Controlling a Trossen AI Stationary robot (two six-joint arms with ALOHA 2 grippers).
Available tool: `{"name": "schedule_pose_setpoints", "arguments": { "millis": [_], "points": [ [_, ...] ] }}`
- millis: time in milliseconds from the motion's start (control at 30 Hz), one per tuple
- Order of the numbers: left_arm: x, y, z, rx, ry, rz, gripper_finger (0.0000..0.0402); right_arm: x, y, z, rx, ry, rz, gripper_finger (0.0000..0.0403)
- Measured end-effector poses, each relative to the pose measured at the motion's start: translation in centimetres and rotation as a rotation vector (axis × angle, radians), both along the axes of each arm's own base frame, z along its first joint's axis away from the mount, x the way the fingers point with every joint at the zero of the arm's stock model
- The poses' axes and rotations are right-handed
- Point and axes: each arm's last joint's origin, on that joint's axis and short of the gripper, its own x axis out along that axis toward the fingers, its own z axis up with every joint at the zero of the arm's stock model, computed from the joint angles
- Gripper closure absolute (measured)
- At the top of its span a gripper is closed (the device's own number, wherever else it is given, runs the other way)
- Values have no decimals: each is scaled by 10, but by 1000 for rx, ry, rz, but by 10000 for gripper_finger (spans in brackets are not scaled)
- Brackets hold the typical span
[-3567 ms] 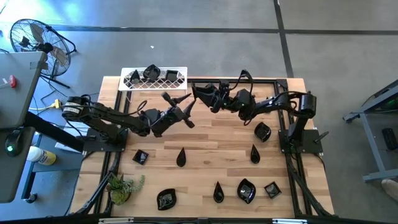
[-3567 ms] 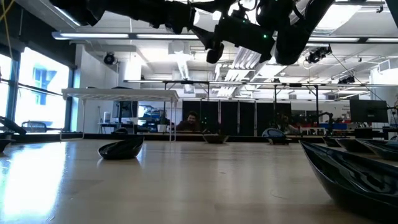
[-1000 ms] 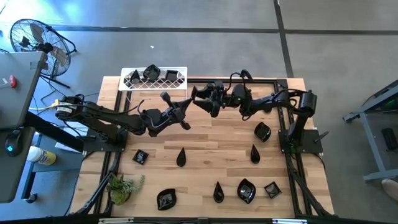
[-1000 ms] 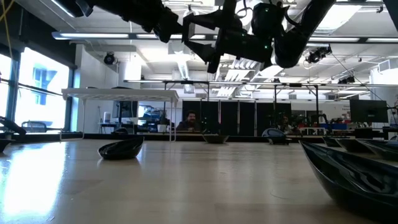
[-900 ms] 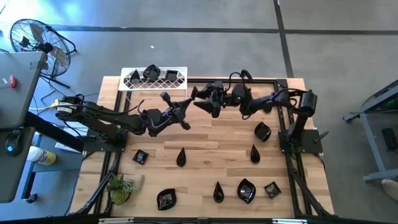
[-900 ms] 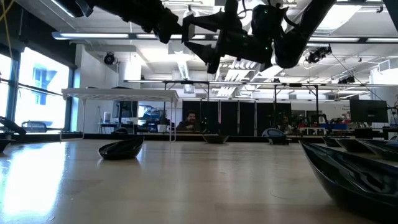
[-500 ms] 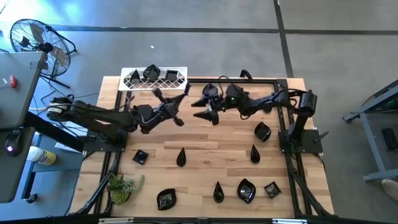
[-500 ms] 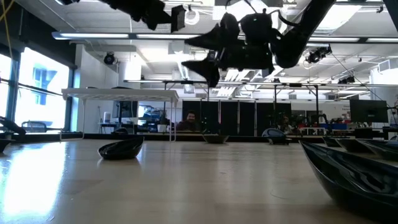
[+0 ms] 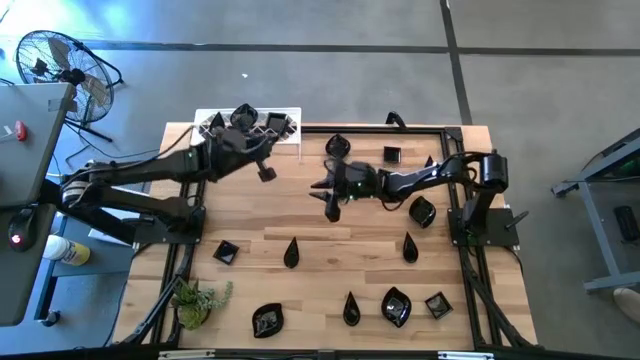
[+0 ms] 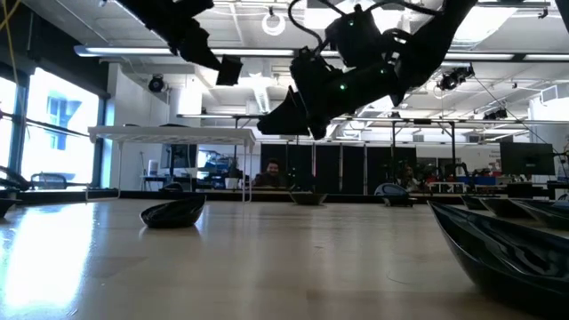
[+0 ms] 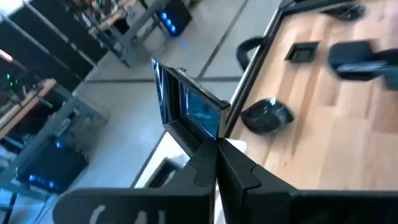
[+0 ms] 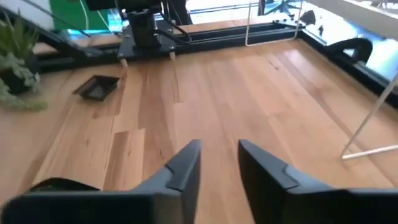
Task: Pick & Place Mini shaped plates
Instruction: Stack the square plate on top of the square plate on the shelf
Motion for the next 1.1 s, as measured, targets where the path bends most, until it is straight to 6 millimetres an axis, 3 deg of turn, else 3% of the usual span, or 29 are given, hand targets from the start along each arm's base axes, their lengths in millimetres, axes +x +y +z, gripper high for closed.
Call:
{"name": "schedule_pose_setpoints", "arguments": {
  "millis": [267, 433, 533, 667, 867, 1100],
  "points": [
    [1, 38, -7, -67, 202, 92, 401, 3, 23, 0, -99, 9, 43, 394],
    [10, 50, -9, -96, 244, 39, 401, 4, 32, 1, -141, -2, 91, 393],
    [13, 52, -7, -109, 260, 11, 401, 4, 37, 8, -156, -106, 181, 394],
    [15, 53, 4, -92, 259, 9, 401, -12, 40, 4, -167, -279, 289, 400],
    [14, 53, 12, -84, 279, 32, 401, -50, 26, -13, -117, -408, 210, 396],
    [22, 61, -7, -59, 433, 102, 401, -72, 13, -17, -68, -488, 152, 399]
  ]
}}
